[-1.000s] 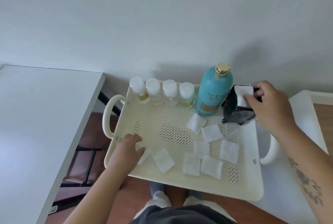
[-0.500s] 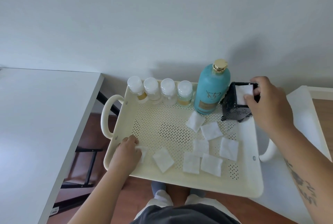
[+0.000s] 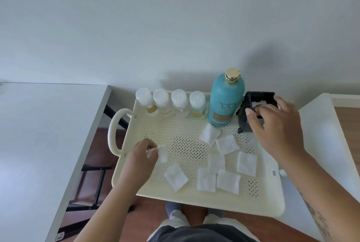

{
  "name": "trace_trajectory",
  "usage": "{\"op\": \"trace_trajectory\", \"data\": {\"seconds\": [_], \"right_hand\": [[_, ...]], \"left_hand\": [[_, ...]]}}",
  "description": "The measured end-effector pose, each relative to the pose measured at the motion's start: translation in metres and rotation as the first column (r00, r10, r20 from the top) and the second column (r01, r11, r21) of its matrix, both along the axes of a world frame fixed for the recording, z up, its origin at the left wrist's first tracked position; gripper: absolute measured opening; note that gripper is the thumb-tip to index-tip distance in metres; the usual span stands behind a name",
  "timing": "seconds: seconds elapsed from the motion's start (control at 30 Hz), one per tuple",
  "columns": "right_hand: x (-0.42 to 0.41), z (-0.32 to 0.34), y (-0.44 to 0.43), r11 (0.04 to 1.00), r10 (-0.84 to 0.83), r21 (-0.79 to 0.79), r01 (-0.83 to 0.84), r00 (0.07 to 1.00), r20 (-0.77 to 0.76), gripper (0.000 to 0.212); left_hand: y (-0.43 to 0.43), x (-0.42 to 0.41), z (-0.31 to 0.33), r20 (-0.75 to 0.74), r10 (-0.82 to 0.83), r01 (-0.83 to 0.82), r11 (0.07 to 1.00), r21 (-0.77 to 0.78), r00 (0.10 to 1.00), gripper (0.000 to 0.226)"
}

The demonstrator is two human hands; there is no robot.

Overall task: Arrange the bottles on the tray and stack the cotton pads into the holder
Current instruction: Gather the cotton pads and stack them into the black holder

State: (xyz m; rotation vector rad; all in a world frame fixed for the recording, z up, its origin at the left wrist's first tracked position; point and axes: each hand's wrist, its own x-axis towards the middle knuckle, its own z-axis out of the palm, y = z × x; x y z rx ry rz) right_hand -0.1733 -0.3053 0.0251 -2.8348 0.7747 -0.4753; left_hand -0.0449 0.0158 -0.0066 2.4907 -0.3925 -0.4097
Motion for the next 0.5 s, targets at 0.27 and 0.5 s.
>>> {"op": "trace_trajectory", "data": {"seconds": [0.27,0.5], "right_hand": [[-0.006,0.011,0.006,0.997,-0.014,0.079,0.01,0.999,0.051,0.043],[-0.028,0.03,0.044,0.688,-0.182,0.72,-0.096,0.937,0.299,0.018]], "left_hand": [[-0.061,-0.025,0.023,-0.059,-0.166,0.149,0.961,-0.232,0.984,0.011],[-0.12,-0.034,0.052,-0.22,-0.215,0.091,0.879,-0.468,0.952,0.007]]}}
